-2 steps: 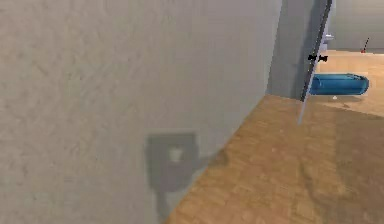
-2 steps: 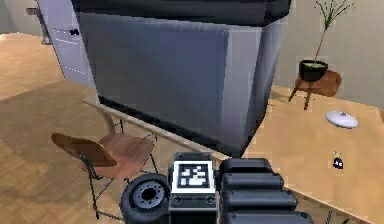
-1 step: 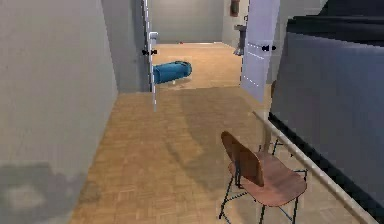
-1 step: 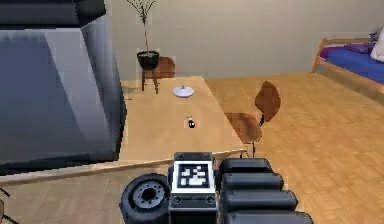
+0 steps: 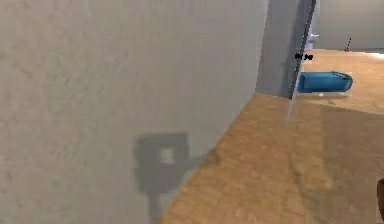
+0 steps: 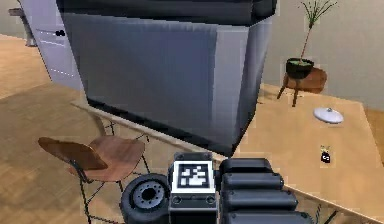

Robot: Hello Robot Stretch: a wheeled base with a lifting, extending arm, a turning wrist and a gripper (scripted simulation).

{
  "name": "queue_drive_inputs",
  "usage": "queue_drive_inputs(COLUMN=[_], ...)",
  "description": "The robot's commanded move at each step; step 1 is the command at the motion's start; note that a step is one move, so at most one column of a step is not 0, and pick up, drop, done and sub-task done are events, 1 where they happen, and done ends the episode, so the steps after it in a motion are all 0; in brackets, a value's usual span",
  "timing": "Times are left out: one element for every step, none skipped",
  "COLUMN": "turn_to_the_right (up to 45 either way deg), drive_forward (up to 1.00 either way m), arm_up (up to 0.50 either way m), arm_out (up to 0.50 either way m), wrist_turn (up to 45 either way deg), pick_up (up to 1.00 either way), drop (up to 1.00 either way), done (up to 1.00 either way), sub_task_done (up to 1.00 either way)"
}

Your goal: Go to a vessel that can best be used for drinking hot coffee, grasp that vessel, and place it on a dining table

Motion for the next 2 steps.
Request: queue_drive_inputs(turn_to_the_right=[39.0, -39.0], drive_forward=[0.00, 0.00], arm_up=[0.00, 0.00], arm_out=[0.00, 0.00], wrist_turn=[0.0, 0.0], pick_up=[0.00, 0.00], drop=[0.00, 0.00], done=[0.00, 0.00], sub_task_done=[0.00, 0.00])
